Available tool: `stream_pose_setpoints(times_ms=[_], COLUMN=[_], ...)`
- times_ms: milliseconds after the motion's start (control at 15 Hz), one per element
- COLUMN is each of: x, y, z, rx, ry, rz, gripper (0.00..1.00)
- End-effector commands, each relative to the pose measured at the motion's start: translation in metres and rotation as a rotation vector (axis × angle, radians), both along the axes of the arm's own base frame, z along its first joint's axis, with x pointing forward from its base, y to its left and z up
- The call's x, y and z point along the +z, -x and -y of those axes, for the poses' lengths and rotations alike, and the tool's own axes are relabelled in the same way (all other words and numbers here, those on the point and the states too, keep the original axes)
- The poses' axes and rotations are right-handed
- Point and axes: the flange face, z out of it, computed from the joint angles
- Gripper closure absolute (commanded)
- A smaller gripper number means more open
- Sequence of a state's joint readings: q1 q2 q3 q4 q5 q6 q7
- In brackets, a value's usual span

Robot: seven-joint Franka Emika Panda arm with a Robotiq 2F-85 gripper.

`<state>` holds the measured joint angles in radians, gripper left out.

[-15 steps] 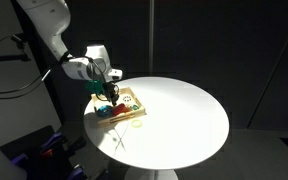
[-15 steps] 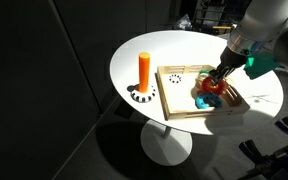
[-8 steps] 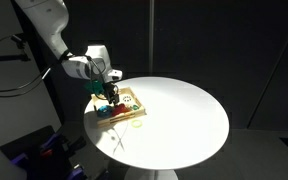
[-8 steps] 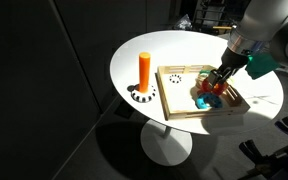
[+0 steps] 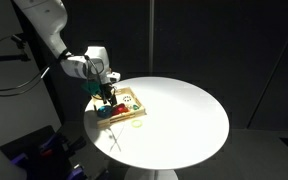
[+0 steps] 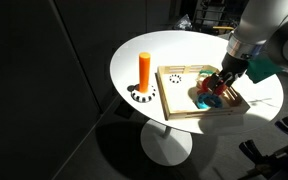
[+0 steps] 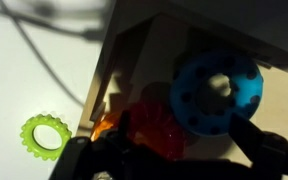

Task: Pick up the blue ring from the tray and put it on the table

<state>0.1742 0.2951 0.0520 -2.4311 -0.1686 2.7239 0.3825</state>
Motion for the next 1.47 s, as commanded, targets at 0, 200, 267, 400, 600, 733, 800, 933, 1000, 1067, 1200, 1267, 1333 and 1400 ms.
stream_pose_setpoints(times_ms=[0,200,267,400,600,733,800,933,1000,1067,1200,1267,1333,1400], x=[-0.001,-0.005,-0.007,-0.01,-0.017,-0.02,-0.022,-0.026,-0.028,-0.03,-0.033,-0.033,-0.032,-0.029], y=[0.003,0.003,0.003,0.002,0.003,0.002,0.002,0.001,0.001,0.001,0.001,0.001,0.0,-0.002], z=[0.001,0.002,0.002,0.001,-0.001,-0.002,-0.002,-0.003,-0.003,-0.003,-0.003,-0.002,-0.002,-0.002], rx=[-0.018,-0.022,-0.021,-0.022,-0.023,-0.03,-0.037,-0.046,-0.051,-0.055,-0.061,-0.065,-0.067,-0.066], ry=[0.014,0.012,0.01,0.007,-0.001,-0.009,-0.015,-0.019,-0.021,-0.023,-0.026,-0.028,-0.028,-0.028], rz=[-0.031,-0.028,-0.028,-0.032,-0.032,-0.03,-0.028,-0.023,-0.021,-0.02,-0.02,-0.021,-0.018,-0.013], gripper=[0.0,0.0,0.0,0.0,0.0,0.0,0.0,0.0,0.25,0.25,0.42,0.51,0.58,0.67])
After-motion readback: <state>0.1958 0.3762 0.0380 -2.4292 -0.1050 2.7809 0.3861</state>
